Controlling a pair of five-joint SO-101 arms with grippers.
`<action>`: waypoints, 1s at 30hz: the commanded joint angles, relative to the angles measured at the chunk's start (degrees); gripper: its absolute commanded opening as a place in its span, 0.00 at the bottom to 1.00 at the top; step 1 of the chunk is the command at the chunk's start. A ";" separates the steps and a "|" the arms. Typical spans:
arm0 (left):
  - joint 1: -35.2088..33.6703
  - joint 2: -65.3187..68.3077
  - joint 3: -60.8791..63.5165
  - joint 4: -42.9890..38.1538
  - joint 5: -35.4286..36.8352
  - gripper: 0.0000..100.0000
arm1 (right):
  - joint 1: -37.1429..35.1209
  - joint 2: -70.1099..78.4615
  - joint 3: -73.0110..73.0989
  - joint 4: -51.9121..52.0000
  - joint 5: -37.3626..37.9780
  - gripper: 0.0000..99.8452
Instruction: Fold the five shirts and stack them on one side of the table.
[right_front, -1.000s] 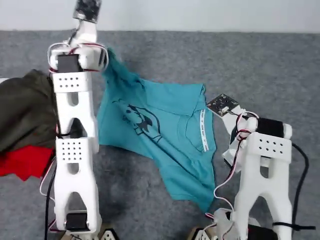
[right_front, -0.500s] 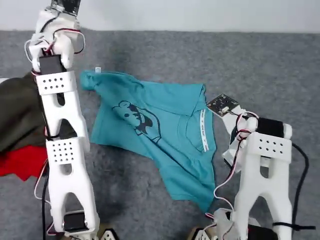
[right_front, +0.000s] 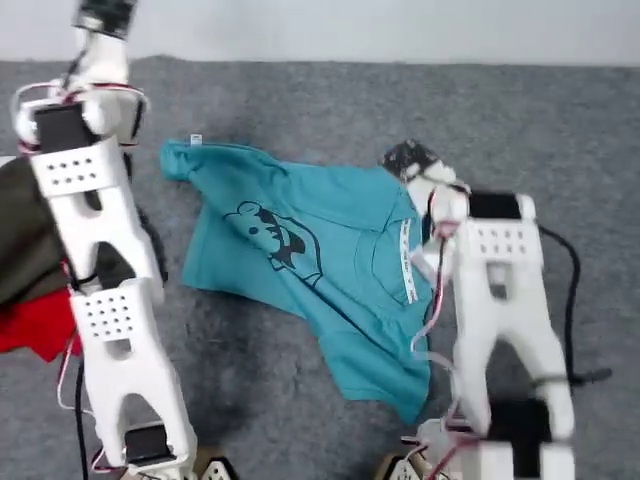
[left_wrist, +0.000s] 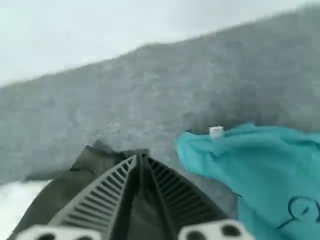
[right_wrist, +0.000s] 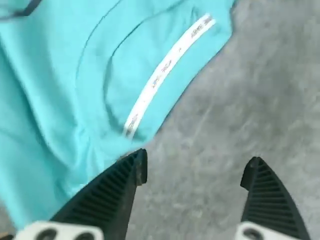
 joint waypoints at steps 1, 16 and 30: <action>-2.37 -6.07 -3.12 1.93 6.95 0.02 | -0.92 12.26 -16.18 3.91 -0.44 0.31; -0.88 -30.95 45.05 1.85 14.07 0.02 | -11.65 50.86 -67.08 24.48 -0.18 0.31; 5.89 -50.29 78.37 1.58 15.56 0.02 | -15.43 54.29 -67.25 24.48 -0.62 0.13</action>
